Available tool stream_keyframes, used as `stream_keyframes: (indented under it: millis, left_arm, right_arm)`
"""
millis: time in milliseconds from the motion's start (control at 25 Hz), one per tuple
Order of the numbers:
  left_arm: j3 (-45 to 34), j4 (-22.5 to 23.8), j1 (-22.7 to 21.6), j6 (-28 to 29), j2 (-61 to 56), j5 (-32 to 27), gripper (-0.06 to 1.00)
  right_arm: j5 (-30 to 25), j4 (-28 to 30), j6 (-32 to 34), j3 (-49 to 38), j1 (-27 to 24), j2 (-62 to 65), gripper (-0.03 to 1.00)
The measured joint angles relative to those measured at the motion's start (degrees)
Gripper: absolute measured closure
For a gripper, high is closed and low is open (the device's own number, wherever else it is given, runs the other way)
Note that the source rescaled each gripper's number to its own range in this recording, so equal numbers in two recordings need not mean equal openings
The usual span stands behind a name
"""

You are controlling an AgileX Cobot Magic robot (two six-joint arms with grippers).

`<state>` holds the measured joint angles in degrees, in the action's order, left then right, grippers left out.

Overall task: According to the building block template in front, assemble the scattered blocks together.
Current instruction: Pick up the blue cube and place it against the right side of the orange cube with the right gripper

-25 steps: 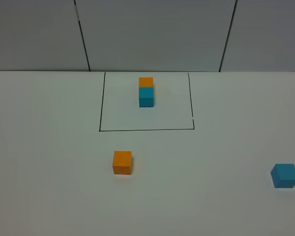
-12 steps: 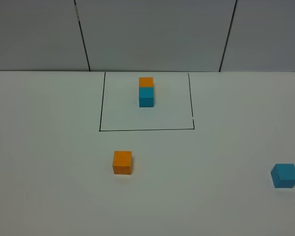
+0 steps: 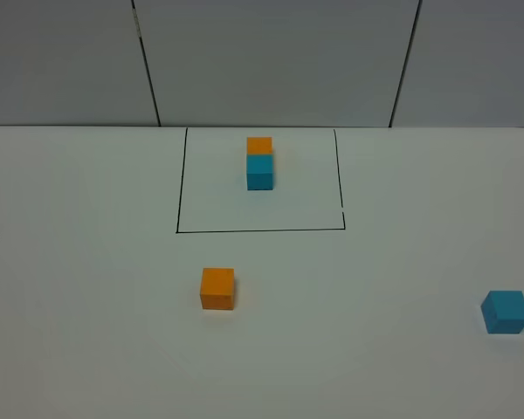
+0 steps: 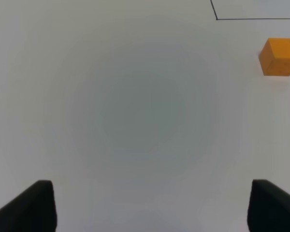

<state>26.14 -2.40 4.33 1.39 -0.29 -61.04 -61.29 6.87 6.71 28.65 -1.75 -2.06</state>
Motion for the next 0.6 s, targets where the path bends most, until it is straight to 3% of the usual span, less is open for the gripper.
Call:
stream_keyframes:
  millis: [600]
  left_arm:
    - [0.0, -0.17, 0.0, -0.01, 0.0, 0.05, -0.03]
  right_arm:
    - [0.0, 0.0, 0.0, 0.0, 0.0, 0.0, 0.4]
